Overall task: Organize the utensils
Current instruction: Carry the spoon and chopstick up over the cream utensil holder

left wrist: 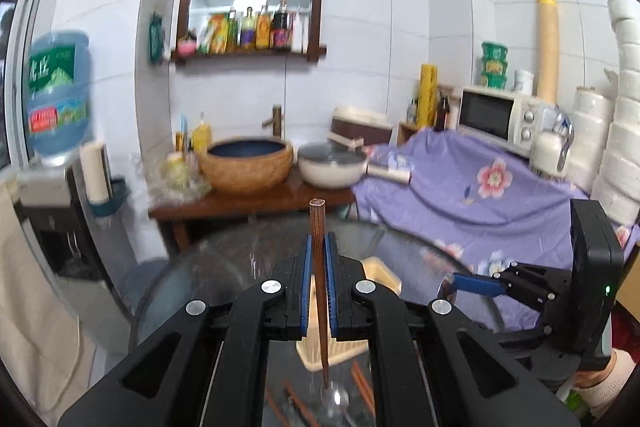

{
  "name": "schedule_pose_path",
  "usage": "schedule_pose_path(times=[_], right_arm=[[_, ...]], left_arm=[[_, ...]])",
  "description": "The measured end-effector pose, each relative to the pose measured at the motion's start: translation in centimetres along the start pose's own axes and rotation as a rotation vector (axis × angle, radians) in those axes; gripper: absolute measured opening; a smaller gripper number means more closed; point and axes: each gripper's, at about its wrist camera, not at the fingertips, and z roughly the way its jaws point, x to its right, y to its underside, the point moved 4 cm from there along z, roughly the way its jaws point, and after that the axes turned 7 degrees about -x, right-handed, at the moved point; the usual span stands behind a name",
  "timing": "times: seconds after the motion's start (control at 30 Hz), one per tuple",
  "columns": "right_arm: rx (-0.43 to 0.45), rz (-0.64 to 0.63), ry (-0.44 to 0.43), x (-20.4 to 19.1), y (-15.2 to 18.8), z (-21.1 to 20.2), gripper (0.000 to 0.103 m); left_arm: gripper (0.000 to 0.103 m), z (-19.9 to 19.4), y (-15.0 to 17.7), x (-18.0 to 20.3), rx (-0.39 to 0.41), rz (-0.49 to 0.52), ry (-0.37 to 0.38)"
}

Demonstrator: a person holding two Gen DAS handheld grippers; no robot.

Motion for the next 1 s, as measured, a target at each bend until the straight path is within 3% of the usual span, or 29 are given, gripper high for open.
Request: schedule_pose_path(times=[0.2,0.4,0.63,1.0], right_arm=[[0.093,0.007,0.05,1.8,-6.7,-1.8,0.048],[0.127,0.052,0.08,3.7,-10.0,-0.2,0.048],[0.063,0.093,0.088,5.1,-8.1,5.8,0.048],[-0.032,0.12,0.082,5.7,-3.5,11.4,0.048]], left_arm=[[0.006,-0.7,-6.1,-0.1,0.117,-0.018,-0.07],[0.006,2.6,-7.6,-0.4,0.091,-0.078,-0.081],[0.006,7.6,-5.6,-1.9,0.042,-0.161,-0.089],[0.006,14.1,0.9,-3.9,-0.099,-0.25,-0.082]])
